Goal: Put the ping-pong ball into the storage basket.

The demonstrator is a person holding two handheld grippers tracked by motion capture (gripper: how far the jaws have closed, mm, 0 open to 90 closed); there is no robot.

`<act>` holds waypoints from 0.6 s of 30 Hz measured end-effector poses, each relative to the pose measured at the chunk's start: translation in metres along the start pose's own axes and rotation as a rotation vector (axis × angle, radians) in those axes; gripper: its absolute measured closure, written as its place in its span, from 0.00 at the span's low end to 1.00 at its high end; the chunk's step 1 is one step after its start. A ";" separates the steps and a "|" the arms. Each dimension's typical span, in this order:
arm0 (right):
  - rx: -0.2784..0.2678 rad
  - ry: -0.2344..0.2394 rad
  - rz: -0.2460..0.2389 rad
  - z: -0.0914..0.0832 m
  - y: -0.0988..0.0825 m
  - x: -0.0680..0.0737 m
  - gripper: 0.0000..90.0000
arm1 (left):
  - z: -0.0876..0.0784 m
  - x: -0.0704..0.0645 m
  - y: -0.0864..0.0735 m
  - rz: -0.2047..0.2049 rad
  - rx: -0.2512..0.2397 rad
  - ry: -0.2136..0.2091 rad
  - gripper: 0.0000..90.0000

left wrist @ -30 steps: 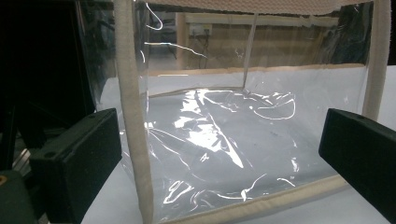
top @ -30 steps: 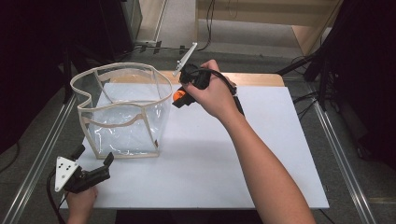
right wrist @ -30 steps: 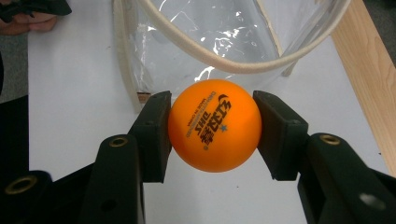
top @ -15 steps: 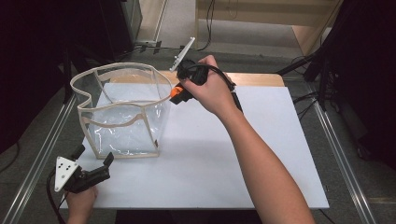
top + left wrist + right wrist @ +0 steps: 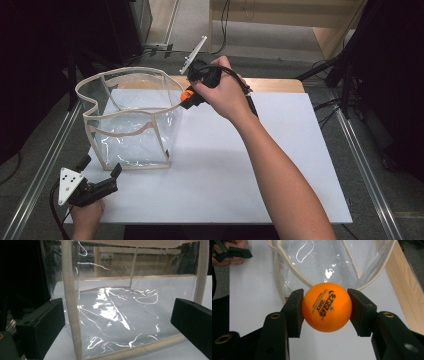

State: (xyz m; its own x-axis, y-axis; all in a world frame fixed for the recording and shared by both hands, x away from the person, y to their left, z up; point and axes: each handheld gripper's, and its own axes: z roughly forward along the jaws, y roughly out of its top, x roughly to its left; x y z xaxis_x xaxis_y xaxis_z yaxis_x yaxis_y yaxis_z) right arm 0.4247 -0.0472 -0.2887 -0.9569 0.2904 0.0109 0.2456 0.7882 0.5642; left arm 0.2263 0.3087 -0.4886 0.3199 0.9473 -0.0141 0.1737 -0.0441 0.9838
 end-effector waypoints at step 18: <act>-0.008 0.001 -0.009 0.002 0.013 0.000 0.53 | 0.000 0.001 0.000 -0.001 0.000 -0.001 0.00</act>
State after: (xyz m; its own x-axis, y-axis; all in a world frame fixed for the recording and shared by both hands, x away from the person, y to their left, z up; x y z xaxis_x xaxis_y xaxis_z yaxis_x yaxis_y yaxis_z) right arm 0.4286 -0.0362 -0.2828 -0.9593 0.2824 0.0066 0.2354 0.7863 0.5712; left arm 0.2265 0.3092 -0.4886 0.3210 0.9469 -0.0158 0.1739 -0.0426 0.9838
